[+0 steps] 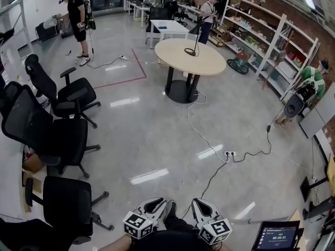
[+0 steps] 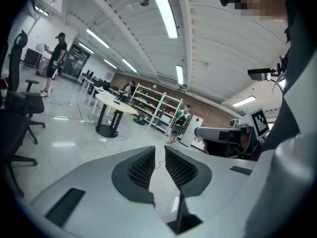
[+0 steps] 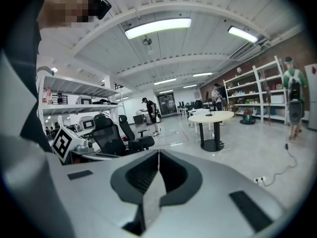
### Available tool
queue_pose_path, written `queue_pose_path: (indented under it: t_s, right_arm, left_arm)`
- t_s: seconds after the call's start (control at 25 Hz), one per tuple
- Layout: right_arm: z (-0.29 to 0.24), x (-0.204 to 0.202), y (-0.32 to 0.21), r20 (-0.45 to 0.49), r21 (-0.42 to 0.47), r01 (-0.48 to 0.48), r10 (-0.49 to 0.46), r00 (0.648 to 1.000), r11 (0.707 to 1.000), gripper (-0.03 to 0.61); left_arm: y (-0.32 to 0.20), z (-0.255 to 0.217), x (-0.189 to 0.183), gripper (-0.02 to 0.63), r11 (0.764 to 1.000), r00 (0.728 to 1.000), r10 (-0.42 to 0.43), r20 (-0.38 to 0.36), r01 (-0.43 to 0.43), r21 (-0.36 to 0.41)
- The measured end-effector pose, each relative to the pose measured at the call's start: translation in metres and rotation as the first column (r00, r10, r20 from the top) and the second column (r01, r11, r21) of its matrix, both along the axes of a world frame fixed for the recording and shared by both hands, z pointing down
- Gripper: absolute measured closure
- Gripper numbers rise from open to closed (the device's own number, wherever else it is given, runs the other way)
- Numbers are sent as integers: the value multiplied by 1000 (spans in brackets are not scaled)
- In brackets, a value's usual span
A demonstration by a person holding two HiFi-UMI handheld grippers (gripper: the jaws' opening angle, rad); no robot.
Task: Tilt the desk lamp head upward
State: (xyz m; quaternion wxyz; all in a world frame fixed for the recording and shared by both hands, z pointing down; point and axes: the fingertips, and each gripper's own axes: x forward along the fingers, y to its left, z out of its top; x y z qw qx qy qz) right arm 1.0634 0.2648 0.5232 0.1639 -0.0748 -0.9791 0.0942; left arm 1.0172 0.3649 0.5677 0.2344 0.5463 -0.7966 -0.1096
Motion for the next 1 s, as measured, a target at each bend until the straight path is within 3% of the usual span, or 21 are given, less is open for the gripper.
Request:
queue_pose_path:
  t_s: [0.28, 0.52, 0.68, 1.0]
  right_arm:
    - [13, -47, -19, 1, -58, 75, -75, 997, 996, 572]
    - [17, -90, -59, 19, -137, 90, -89, 996, 986, 572]
    - [14, -119, -70, 49, -159, 157, -151, 987, 975, 572]
    - [20, -162, -73, 51, -180, 259, -254, 966, 949, 572]
  left_arm:
    - [-16, 7, -38, 548, 998, 999, -54, -8, 53, -40]
    - [-56, -8, -75, 548, 995, 996, -69, 50, 72, -68]
    - [-63, -13, -98, 548, 987, 988, -128, 82, 135, -90]
    - [-60, -8, -126, 548, 964, 969, -238, 66, 244, -110]
